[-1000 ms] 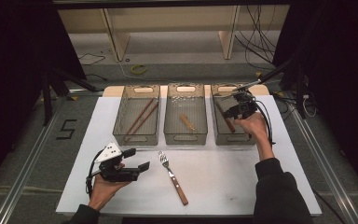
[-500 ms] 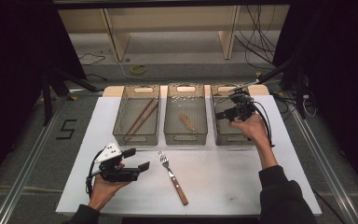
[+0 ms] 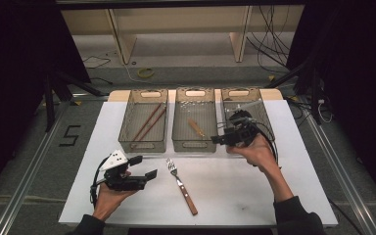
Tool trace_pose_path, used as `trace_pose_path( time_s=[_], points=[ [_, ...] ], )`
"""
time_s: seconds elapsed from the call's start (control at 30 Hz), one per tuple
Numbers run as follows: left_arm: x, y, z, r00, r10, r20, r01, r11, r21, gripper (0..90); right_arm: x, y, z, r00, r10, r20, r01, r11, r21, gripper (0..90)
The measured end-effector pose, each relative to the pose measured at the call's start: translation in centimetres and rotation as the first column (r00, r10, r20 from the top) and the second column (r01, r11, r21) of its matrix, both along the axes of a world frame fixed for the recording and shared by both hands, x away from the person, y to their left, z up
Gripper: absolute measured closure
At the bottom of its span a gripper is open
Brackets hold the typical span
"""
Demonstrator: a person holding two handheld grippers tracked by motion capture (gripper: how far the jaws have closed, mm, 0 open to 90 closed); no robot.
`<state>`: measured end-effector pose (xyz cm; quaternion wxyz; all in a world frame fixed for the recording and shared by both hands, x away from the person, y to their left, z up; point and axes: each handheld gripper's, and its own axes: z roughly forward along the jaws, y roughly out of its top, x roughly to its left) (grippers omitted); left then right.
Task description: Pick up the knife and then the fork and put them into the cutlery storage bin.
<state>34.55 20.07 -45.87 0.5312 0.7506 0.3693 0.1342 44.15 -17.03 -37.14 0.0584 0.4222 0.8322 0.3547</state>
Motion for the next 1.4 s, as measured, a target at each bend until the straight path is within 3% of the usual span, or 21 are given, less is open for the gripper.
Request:
trace_pose_path(
  time_s=[0.17, 0.43, 0.8, 1.2, 1.4],
  points=[
    [0.0, 0.0, 0.0, 1.0, 0.0, 0.002, 0.0, 1.0, 0.001, 16.9, -2.1, 1.9, -1.1, 0.9981, 0.061, -0.004, -0.061, 0.998, -0.034, 34.3],
    [0.0, 0.0, 0.0, 1.0, 0.004, 0.002, -0.004, 1.0, -0.007, 16.8, -4.2, 4.4, -2.3, 0.9911, 0.131, -0.025, -0.132, 0.988, -0.084, 34.5],
    [0.0, 0.0, 0.0, 1.0, 0.006, 0.001, -0.006, 0.9999, -0.011, 16.8, -5.4, 6.6, -3.9, 0.9813, 0.185, -0.054, -0.19, 0.975, -0.119, 34.0],
    [0.0, 0.0, 0.0, 1.0, 0.007, 0.001, -0.007, 0.9999, -0.01, 16.8, -6.5, 8.9, -5.6, 0.9624, 0.256, -0.091, -0.269, 0.946, -0.183, 35.3],
    [0.0, 0.1, 0.0, 1.0, 0.008, 0.002, -0.008, 0.9999, -0.01, 16.8, -6.8, 9.6, -6.4, 0.9536, 0.279, -0.115, -0.296, 0.936, -0.189, 37.4]
  ],
)
